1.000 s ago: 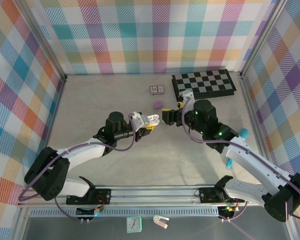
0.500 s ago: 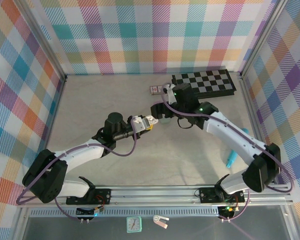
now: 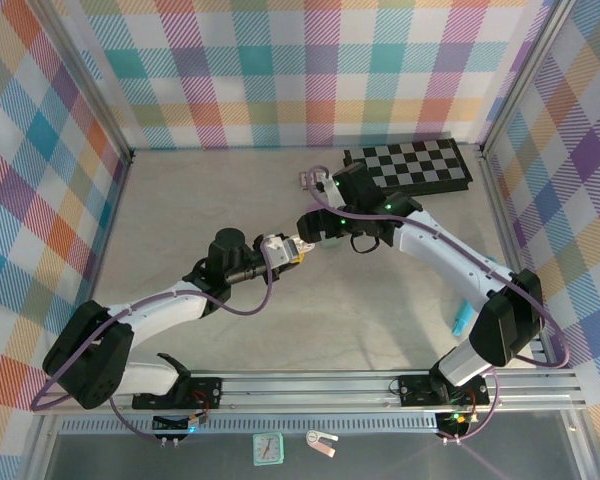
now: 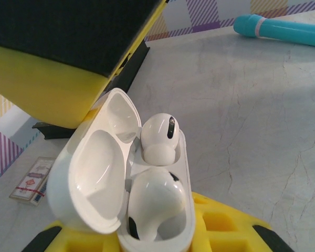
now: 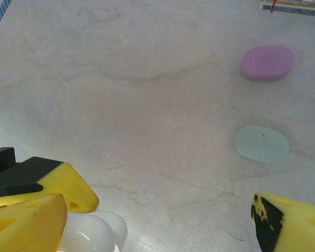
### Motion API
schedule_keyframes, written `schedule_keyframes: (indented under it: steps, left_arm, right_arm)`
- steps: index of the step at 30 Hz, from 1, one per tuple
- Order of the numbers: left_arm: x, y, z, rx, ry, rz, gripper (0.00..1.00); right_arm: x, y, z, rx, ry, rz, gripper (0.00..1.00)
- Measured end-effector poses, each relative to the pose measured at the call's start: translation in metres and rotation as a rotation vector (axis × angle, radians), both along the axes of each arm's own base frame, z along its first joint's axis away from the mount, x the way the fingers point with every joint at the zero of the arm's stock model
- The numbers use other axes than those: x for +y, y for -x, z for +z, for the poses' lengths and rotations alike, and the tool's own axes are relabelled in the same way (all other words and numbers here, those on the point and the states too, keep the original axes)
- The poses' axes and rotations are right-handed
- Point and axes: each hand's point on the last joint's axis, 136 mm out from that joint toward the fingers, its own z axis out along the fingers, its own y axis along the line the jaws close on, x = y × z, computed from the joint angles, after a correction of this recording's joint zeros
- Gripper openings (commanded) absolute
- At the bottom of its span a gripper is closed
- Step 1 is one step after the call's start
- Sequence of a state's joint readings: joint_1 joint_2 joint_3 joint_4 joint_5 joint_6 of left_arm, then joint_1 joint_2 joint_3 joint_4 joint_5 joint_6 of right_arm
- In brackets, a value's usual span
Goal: Insert the wireless bluetooth earbuds into the charging case
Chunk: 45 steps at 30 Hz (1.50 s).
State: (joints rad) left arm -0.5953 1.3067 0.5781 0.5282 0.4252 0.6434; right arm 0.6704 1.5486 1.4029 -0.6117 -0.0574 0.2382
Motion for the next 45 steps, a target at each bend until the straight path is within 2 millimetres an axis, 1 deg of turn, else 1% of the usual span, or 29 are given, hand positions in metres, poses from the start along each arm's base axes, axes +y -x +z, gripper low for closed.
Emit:
schedule_keyframes:
  steps: [6,10,19,23,27,31,34,37,40,45]
  left_arm:
    - [0.0,0.0,-0.001,0.017,0.006,0.003,0.06]
    - [-0.001,0.001,-0.001,0.025,0.01,0.003,0.06]
    - [-0.002,-0.001,0.006,0.014,0.035,0.014,0.07]
    - [-0.003,0.002,0.007,0.024,0.044,-0.005,0.07]
    - [-0.006,0.01,0.009,0.037,0.052,-0.047,0.07]
    - [-0.007,0.018,0.014,0.034,0.063,-0.082,0.07]
    - [-0.008,0.023,0.02,0.023,0.071,-0.105,0.07]
    - [-0.008,0.028,0.022,0.027,0.071,-0.124,0.07]
    - [-0.008,0.031,0.021,0.035,0.069,-0.139,0.07]
    - [-0.008,0.036,0.02,0.046,0.066,-0.158,0.07]
  right_arm:
    - [0.0,0.002,0.0,-0.007,0.008,0.032,0.91]
    - [-0.003,0.007,0.003,-0.012,0.016,0.053,0.91]
    - [-0.021,0.025,0.007,-0.047,0.048,0.081,0.9]
    - [-0.031,0.035,0.021,-0.156,0.047,0.126,0.91]
    - [-0.033,0.054,0.042,-0.298,0.013,0.249,0.93]
    - [-0.033,0.07,0.053,-0.408,0.012,0.385,0.96]
    - [-0.034,0.08,0.055,-0.485,0.044,0.489,0.95]
    - [-0.033,0.088,0.056,-0.563,0.083,0.601,0.92]
    - [-0.032,0.095,0.051,-0.608,0.133,0.708,0.91]
    - [-0.019,0.103,0.045,-0.667,0.219,0.866,0.91]
